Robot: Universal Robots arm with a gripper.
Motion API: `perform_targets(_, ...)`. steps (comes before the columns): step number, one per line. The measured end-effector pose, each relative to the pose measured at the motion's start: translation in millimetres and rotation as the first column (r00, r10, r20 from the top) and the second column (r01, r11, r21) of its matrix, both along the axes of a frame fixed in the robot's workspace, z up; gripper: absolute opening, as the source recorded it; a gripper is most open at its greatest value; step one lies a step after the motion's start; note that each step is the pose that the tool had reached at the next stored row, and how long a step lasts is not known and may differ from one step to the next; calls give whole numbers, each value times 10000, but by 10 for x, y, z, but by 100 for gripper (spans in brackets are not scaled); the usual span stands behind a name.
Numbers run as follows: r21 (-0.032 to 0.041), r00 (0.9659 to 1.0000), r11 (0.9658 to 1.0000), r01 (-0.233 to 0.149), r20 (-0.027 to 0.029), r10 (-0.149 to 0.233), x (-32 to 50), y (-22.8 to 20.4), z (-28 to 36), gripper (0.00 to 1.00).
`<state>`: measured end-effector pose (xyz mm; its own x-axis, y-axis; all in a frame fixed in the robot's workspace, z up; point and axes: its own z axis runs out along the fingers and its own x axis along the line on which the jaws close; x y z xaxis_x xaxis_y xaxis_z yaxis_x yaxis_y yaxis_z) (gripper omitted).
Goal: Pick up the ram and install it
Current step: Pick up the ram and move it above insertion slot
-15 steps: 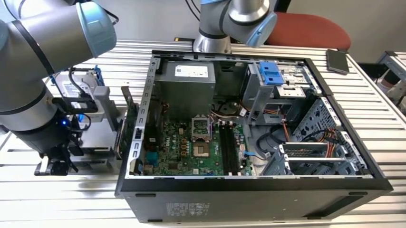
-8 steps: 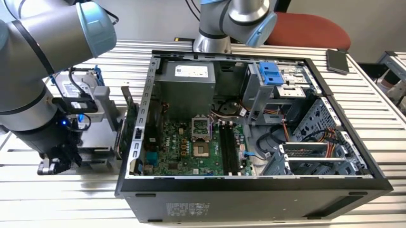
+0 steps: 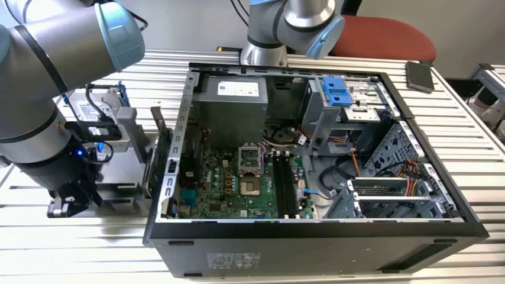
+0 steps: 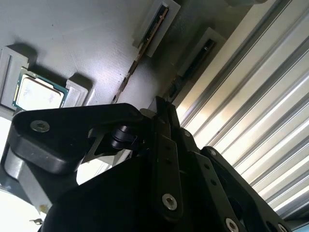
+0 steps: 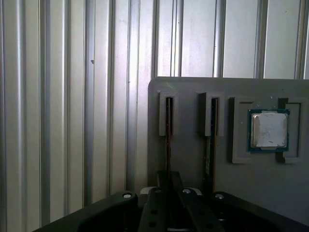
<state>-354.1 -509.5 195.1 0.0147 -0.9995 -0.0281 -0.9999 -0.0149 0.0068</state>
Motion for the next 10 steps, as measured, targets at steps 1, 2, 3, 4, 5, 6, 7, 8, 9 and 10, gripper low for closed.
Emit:
perform_targets(1, 0, 10000, 10000, 0, 0, 0, 0, 0, 0, 0)
perform_targets(2, 0, 10000, 10000, 0, 0, 0, 0, 0, 0, 0)
perform_targets(3, 0, 10000, 10000, 0, 0, 0, 0, 0, 0, 0)
perform_targets(4, 0, 10000, 10000, -1, 0, 1, 0, 0, 0, 0)
perform_targets(5, 0, 10000, 10000, 0, 0, 0, 0, 0, -1, 0)
perform_targets(6, 0, 10000, 10000, 0, 0, 0, 0, 0, -2, 0)
perform_targets(7, 0, 10000, 10000, 0, -1, 0, 0, 0, 0, 0)
perform_targets(8, 3, 10000, 10000, 0, 3, 0, 0, 0, 2, 0)
perform_targets(9, 4, 10000, 10000, 0, 4, 0, 1, 0, 6, 0)
perform_targets(10, 1, 10000, 10000, 0, 0, 0, 0, 0, 13, 0)
